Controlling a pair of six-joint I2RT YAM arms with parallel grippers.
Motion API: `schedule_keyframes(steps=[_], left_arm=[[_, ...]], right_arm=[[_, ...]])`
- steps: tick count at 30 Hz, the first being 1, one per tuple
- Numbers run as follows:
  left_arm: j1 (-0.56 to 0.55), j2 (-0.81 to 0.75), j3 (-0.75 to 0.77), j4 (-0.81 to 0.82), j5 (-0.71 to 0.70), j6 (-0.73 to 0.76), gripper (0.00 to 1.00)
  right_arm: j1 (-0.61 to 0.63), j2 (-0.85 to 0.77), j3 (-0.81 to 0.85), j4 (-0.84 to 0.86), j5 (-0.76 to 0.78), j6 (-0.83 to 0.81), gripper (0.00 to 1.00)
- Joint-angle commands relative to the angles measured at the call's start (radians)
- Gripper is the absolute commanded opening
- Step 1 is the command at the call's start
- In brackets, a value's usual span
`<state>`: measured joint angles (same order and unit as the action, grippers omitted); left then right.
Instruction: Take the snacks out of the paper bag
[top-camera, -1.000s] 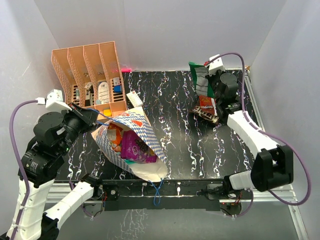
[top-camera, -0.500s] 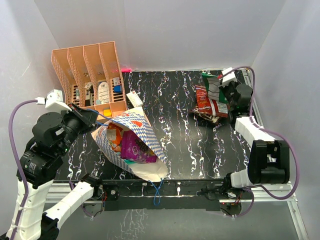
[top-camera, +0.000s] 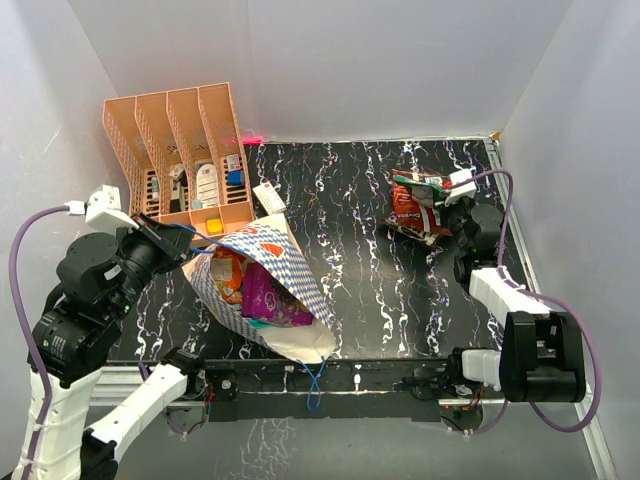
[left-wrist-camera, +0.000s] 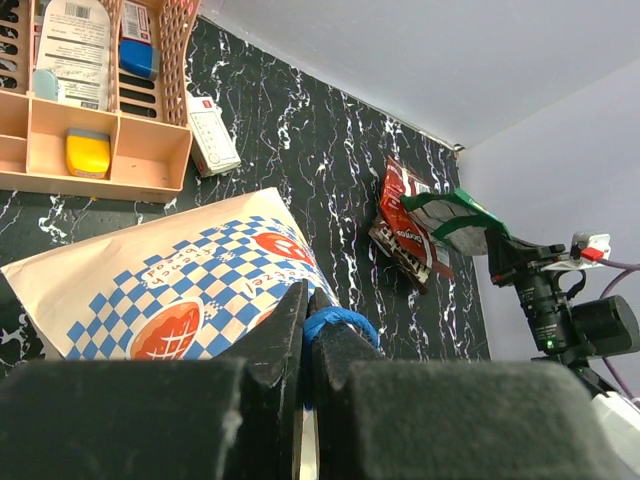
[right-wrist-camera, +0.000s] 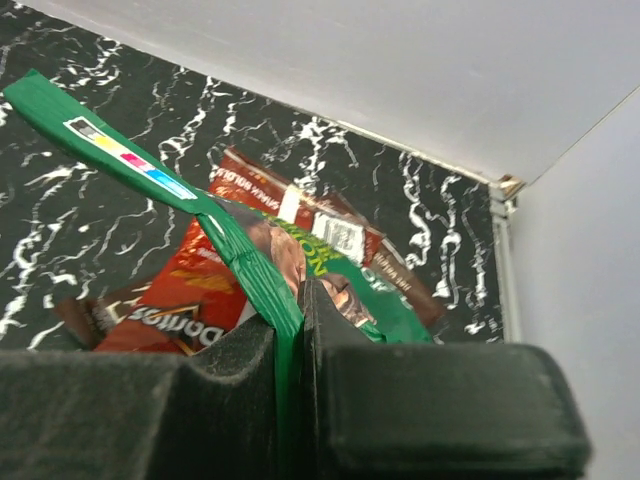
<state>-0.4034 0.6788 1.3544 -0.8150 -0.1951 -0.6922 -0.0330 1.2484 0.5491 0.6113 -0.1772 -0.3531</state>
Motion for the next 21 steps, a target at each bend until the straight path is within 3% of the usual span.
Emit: schedule_keyframes(steps=[1,5,15,18,21], left_arm=[[-0.002,-0.023,0.019,0.016,-0.006,-0.005,0.0],[-0.002,-0.032,0.009,0.02,-0.005,-0.007,0.0],[-0.002,-0.04,0.014,0.014,-0.015,-0.005,0.0],[-0.002,-0.047,0.007,0.016,-0.016,-0.006,0.0],[-0.003,-0.05,0.005,0.013,-0.017,-0.005,0.0]], right_arm=[[-0.001,-0.039,-0.06,0.029,0.004,0.162,0.07],[-0.001,-0.029,-0.102,0.02,-0.1,0.18,0.07],[-0.001,0.013,-0.094,-0.097,-0.138,0.241,0.09],[-0.001,0.0,-0.104,-0.137,-0.14,0.286,0.13],[-0.001,-0.022,-0.115,-0.17,-0.145,0.35,0.28]])
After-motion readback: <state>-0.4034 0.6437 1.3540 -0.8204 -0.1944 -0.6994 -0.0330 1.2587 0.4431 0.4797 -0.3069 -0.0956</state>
